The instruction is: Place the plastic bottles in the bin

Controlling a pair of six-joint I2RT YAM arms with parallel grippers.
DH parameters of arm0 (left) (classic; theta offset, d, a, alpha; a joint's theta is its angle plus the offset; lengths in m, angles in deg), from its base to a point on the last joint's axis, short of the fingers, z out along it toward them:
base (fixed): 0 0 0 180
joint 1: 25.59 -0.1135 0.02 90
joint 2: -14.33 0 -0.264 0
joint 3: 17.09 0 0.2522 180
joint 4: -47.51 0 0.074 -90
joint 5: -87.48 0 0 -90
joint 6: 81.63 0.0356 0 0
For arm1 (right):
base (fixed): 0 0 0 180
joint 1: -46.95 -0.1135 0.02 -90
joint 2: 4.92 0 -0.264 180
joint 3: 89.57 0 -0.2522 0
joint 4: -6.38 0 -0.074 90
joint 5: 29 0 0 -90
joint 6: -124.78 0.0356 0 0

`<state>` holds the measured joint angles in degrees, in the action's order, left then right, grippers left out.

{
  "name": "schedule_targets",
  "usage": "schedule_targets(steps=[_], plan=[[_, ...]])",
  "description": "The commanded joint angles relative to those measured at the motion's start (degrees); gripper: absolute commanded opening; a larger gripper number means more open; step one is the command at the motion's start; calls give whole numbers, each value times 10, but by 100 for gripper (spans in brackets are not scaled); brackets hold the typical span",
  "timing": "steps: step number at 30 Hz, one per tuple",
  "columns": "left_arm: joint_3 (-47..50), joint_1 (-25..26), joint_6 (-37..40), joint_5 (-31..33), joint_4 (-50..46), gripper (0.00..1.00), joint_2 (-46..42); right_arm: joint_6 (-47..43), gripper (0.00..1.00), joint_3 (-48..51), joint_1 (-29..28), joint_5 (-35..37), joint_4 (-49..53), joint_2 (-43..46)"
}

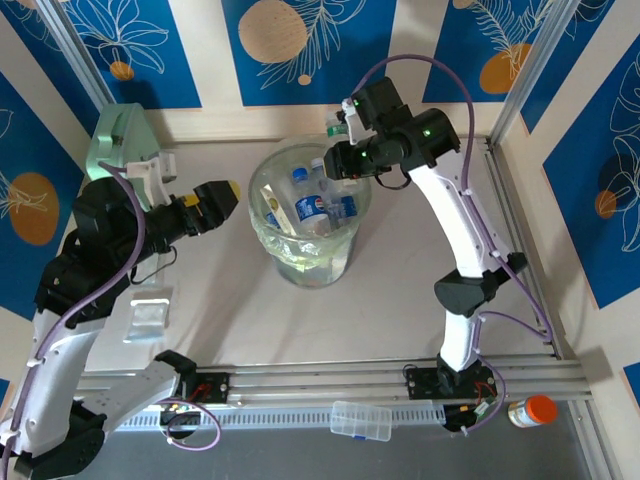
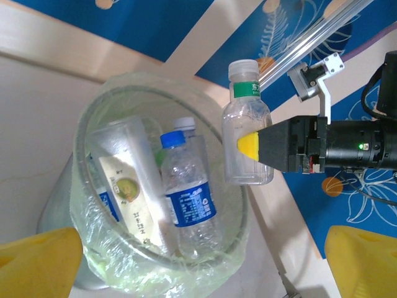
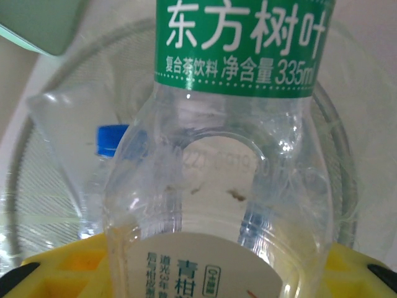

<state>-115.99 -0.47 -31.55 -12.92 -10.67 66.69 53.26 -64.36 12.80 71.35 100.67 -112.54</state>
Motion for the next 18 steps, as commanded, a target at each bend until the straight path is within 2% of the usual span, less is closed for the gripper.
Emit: schedule_targets(steps=[1,6,11,15,18], plan=[[5,-4,17,8,-9,99,-7,15,42,23,-9,-4,21,14],[8,-4,20,16,-19,99,-7,38,42,77,-14,-14,29,32],[9,-4,29,19,-26,99,-6,54,42,112,-19,-62,40,38],[15,-4,29,21,-25,99,-3,48,41,119,-22,-90,51,7],[13,-4,29,20,-25,99,2,44,42,105,-31,-84,71,-25]])
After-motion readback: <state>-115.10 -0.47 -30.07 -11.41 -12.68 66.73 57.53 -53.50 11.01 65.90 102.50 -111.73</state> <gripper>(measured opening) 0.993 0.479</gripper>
